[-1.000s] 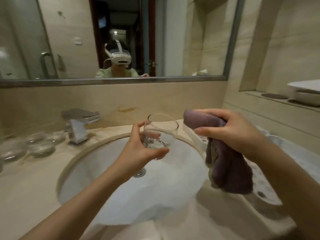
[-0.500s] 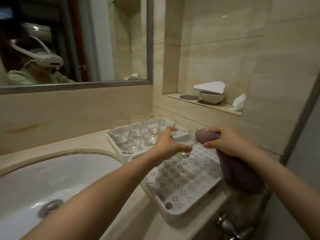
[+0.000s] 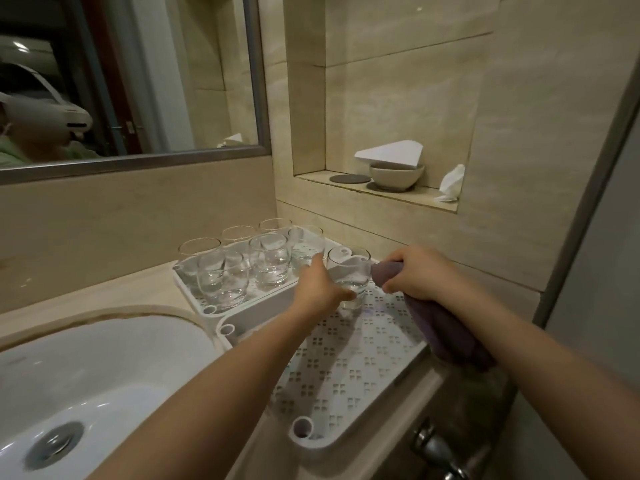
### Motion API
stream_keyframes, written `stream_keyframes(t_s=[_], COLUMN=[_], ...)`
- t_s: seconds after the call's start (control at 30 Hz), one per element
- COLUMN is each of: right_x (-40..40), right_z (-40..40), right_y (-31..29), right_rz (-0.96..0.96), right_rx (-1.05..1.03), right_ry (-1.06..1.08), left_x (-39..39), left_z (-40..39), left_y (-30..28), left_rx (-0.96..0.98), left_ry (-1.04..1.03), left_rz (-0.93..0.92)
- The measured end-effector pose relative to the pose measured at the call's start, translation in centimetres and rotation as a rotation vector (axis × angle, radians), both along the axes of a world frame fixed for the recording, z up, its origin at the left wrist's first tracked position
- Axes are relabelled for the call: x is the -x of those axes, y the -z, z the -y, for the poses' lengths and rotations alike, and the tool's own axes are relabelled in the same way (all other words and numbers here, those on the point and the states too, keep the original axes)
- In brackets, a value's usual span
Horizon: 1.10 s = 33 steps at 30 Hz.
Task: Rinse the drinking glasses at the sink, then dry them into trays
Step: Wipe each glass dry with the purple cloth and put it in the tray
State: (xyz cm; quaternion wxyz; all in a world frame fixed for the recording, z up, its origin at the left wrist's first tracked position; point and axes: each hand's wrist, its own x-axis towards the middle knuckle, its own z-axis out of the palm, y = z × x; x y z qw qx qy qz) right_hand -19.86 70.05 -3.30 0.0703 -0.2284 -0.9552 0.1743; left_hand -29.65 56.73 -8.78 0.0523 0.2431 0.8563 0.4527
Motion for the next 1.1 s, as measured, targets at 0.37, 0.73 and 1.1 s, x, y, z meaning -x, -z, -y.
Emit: stream_keyframes(t_s=[0.37, 0.73, 1.1], right_x=[-1.9, -0.3, 1.7], right_z=[4.5, 23.3, 46.6], right_y=[-2.9, -5.9, -3.4], right_rz=[-0.159, -0.345, -0.267], right_rx=[-0.065, 0.107, 0.234], right_ry=[-0.013, -0.546, -1.045], left_x=[-3.4, -9.0, -15.2], left_z=[6.8, 27.9, 48.5], left_y=[-3.3, -5.5, -5.5], left_rx=[0.415, 0.907, 1.043], left_ry=[0.025, -0.316, -0.781], left_rz=[-0.405, -0.631, -0.289])
